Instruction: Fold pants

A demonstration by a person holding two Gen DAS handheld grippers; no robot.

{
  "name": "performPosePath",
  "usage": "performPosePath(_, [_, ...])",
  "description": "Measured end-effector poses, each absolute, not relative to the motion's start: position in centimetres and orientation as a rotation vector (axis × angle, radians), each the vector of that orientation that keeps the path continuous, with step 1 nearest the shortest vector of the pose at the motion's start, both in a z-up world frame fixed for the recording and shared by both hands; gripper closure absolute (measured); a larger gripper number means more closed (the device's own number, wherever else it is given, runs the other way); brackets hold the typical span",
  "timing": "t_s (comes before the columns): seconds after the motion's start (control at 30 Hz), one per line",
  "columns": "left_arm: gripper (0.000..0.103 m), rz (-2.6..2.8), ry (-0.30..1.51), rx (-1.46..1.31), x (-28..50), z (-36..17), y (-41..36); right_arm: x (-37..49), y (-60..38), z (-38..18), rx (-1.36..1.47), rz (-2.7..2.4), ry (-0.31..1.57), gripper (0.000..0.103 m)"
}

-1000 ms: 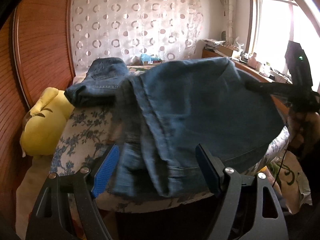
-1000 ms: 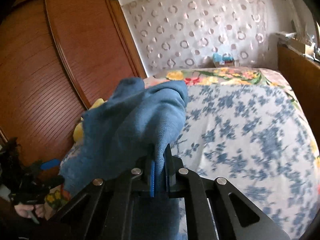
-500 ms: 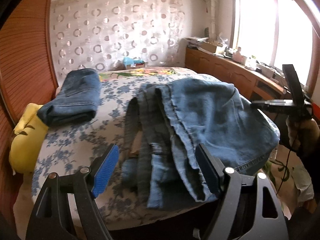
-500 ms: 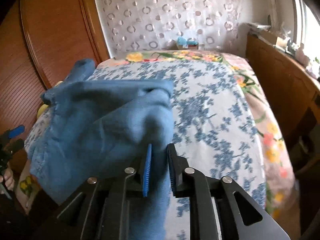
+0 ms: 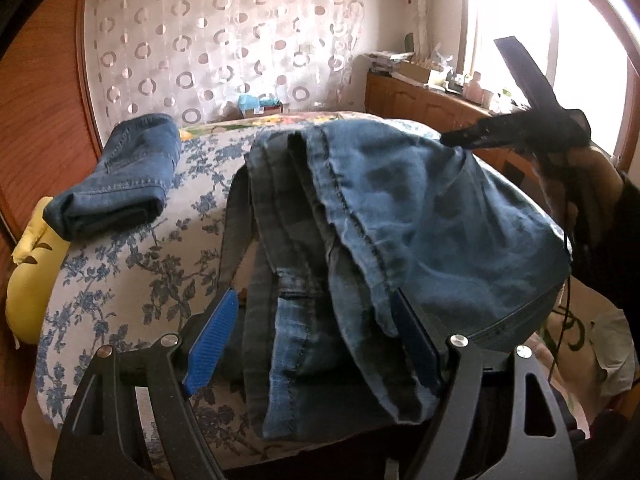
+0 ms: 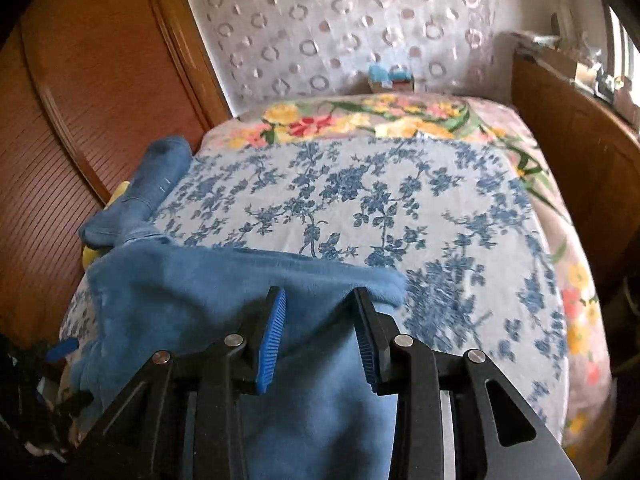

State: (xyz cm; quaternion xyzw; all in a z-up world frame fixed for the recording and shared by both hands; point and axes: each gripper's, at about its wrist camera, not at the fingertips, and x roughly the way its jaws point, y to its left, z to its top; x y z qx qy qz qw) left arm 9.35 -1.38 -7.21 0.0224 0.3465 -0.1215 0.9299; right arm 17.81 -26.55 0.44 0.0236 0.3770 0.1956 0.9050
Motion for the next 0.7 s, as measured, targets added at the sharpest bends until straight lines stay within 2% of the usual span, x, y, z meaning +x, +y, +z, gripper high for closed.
performPosePath(0.07, [0.024,-0.248,0.718,0.04,9.4,-7.6,-1.3,18.7,-26.4,0.7,0.065,0.404,0.803,0.069])
performPosePath(0.1, [0.024,-0.248,0.721,0.036,9.4,-7.7,-1.2,19.1,-26.4,0.4,0.072,0.408,0.813,0.073])
performPosePath(0.17, [0.024,-0.249,0.724,0.028,9.4,-7.8,-1.1,19.7,-26.2,-0.1,0.056,0.411,0.834,0.098])
performPosePath(0.3, [0.024,-0.249,0.726,0.021,9.2,-7.9,-1.0,19.4,-24.1,1.0,-0.004,0.412,0.79,0.101])
performPosePath(0.5, [0.024,-0.247,0.72,0.022,8.9,-7.6,-1.0,16.0,-23.1,6.3,0.025,0.423,0.49,0.101])
performPosePath(0.7, [0.024,-0.248,0.709,0.016,8.5,-7.1,-0.8,17.2,-22.0,5.4,-0.075,0.377,0.587,0.099])
